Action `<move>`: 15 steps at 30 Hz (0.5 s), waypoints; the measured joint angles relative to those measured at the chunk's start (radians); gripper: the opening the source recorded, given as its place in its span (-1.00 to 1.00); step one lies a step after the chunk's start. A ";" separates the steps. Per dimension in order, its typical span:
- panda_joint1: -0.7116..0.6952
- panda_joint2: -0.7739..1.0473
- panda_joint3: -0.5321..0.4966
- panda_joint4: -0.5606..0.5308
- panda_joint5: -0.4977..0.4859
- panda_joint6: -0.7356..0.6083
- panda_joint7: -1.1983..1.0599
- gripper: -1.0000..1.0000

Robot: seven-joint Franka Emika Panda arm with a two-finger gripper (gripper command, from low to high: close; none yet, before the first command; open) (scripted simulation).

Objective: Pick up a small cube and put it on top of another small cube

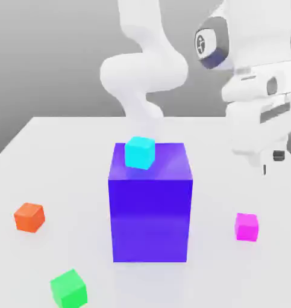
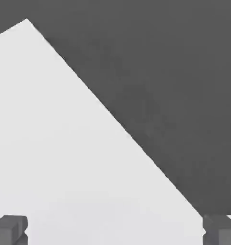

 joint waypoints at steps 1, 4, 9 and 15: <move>0.016 0.036 0.013 -0.020 -0.006 0.023 -0.026 0.00; 0.078 0.145 0.049 -0.081 -0.050 0.093 -0.085 0.00; 0.136 0.328 0.014 -0.103 -0.172 0.224 -0.062 0.00; 0.194 0.463 -0.053 -0.079 -0.216 0.333 -0.029 -1.00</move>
